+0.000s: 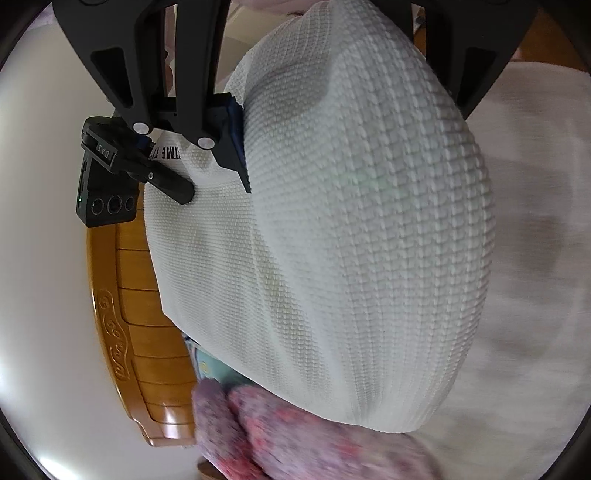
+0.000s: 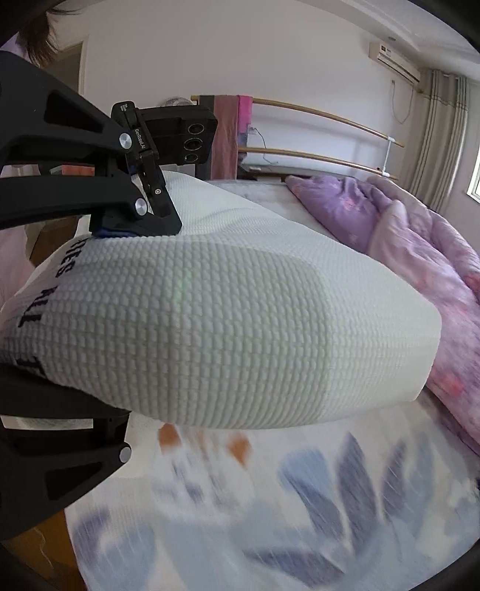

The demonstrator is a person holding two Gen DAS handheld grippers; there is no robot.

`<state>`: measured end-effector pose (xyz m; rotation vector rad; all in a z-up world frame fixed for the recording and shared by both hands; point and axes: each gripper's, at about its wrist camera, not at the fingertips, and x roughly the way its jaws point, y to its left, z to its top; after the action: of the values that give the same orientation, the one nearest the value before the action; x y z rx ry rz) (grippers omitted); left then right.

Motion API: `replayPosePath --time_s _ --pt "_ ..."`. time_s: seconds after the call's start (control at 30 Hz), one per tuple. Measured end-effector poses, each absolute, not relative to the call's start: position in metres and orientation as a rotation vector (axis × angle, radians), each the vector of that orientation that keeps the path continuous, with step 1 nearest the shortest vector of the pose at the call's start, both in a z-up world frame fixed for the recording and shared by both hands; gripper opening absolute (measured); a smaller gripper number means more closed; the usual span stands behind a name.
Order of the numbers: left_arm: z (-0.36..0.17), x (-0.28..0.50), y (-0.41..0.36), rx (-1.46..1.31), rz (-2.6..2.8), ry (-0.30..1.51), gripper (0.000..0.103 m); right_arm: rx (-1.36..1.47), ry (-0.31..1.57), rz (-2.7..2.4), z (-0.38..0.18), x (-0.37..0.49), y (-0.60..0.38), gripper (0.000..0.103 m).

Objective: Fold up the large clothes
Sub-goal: 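Grasp the folded jacket bundle with both tools and lift it, then lay the folded jacket onto the sheet near the headboard and open both tools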

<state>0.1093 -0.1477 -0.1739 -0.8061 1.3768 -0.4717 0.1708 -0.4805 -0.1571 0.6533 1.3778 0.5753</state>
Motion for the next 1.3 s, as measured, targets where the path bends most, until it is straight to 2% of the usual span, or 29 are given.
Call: replayPosePath --time_s 0.17,0.33,0.43,0.53,0.67,0.7,0.73,0.77,0.8,0.83,0.97,1.07,1.13,1.17,1.2,1.23,1.3 --pt "-0.184 0.173 -0.275 -0.758 -0.492 1.379 0.041 0.555 1.374 0.548 -0.150 0.218 -0.585 0.042" --pt "-0.218 0.253 -0.389 -0.786 -0.533 1.365 0.041 0.580 1.391 0.501 -0.179 0.286 -0.688 0.042" --pt "-0.251 0.297 -0.438 -0.868 -0.509 1.335 0.040 0.613 1.417 0.412 -0.215 0.332 -0.750 0.042" --pt "-0.296 0.335 -0.496 -0.820 -0.514 1.323 0.040 0.612 1.445 0.346 -0.262 0.367 -0.789 0.044" --pt "-0.364 0.361 -0.535 -0.810 -0.481 1.345 0.040 0.619 1.511 0.229 -0.333 0.397 -0.827 0.046" --pt "-0.378 0.365 -0.542 -0.798 -0.470 1.352 0.041 0.597 1.535 0.187 -0.354 0.402 -0.835 0.051" --pt "-0.395 0.367 -0.548 -0.764 -0.453 1.377 0.046 0.570 1.551 0.138 -0.369 0.405 -0.839 0.056" --pt "-0.409 0.366 -0.550 -0.728 -0.442 1.411 0.057 0.556 1.565 0.107 -0.378 0.407 -0.845 0.069" --pt "-0.421 0.363 -0.551 -0.689 -0.441 1.457 0.080 0.550 1.581 0.086 -0.386 0.408 -0.847 0.090" --pt "-0.432 0.358 -0.549 -0.624 -0.426 1.509 0.082 0.522 1.603 0.055 -0.392 0.407 -0.849 0.097" --pt "-0.435 0.331 -0.511 -0.442 -0.330 1.566 0.083 0.559 1.599 0.039 -0.377 0.384 -0.864 0.095" --pt "-0.412 0.315 -0.485 -0.353 -0.238 1.558 0.083 0.462 1.513 -0.052 -0.338 0.360 -0.861 0.095" --pt "-0.390 0.312 -0.481 -0.280 -0.205 1.520 0.075 0.311 1.434 -0.106 -0.314 0.354 -0.857 0.095" --pt "-0.380 0.315 -0.484 -0.273 -0.222 1.502 0.070 0.264 1.397 -0.113 -0.306 0.347 -0.863 0.092" --pt "-0.366 0.320 -0.491 -0.276 -0.260 1.477 0.065 0.221 1.362 -0.104 -0.296 0.340 -0.869 0.077" --pt "-0.357 0.323 -0.501 -0.286 -0.308 1.457 0.065 0.206 1.329 -0.044 -0.284 0.332 -0.859 0.069" --pt "-0.351 0.335 -0.532 -0.255 -0.385 1.443 0.058 0.173 1.313 -0.022 -0.279 0.318 -0.852 0.059"
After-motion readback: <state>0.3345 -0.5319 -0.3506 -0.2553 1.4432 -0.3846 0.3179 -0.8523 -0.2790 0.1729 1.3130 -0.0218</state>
